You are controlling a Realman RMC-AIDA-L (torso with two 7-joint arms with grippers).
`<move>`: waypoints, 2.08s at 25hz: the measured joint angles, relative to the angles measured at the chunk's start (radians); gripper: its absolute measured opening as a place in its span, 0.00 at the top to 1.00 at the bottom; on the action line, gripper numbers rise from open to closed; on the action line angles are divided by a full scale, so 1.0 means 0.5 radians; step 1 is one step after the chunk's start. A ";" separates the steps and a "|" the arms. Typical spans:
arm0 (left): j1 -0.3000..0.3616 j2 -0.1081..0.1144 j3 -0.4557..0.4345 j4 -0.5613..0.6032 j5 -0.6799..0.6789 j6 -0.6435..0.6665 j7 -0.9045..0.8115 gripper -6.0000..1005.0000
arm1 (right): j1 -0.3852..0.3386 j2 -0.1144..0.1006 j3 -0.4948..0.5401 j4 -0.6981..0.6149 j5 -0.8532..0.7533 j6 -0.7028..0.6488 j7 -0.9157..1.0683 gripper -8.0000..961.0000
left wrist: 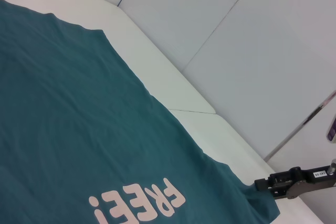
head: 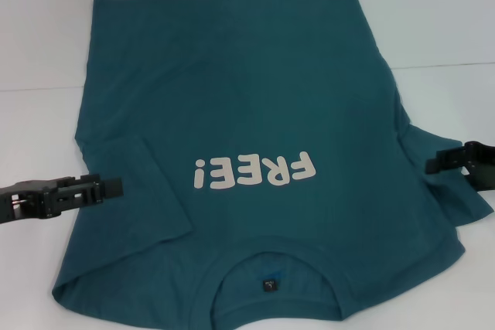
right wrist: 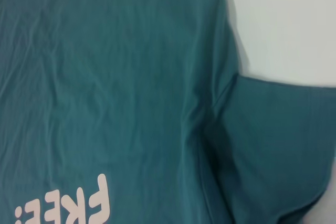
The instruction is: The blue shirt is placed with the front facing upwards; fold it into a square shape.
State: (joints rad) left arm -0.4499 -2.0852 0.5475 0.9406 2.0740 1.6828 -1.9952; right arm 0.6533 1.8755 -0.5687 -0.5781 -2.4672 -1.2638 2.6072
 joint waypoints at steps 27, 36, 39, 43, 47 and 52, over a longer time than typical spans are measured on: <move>0.018 0.001 -0.005 -0.021 0.000 0.012 -0.008 0.28 | 0.048 -0.054 -0.032 -0.191 -0.261 -0.027 0.029 0.97; 0.032 0.001 -0.012 -0.022 0.000 -0.001 -0.028 0.28 | 0.173 -0.059 -0.048 -0.372 -0.509 -0.097 0.104 0.95; 0.032 0.001 -0.012 -0.022 0.000 -0.003 -0.029 0.28 | 0.226 -0.054 -0.105 -0.436 -0.586 -0.120 0.133 0.94; 0.032 0.001 -0.012 -0.022 0.000 -0.010 -0.029 0.28 | 0.287 -0.036 -0.189 -0.532 -0.631 -0.166 0.172 0.94; 0.032 0.003 -0.012 -0.022 0.000 -0.028 -0.031 0.28 | 0.365 0.009 -0.267 -0.558 -0.627 -0.272 0.177 0.93; 0.032 0.004 -0.012 -0.025 0.000 -0.067 -0.033 0.28 | 0.469 0.141 -0.459 -0.539 -0.627 -0.335 0.162 0.92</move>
State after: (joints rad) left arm -0.4337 -2.0831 0.5416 0.9282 2.0739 1.6493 -2.0115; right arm 0.8876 1.9458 -0.7983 -0.8476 -2.7807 -1.4315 2.6882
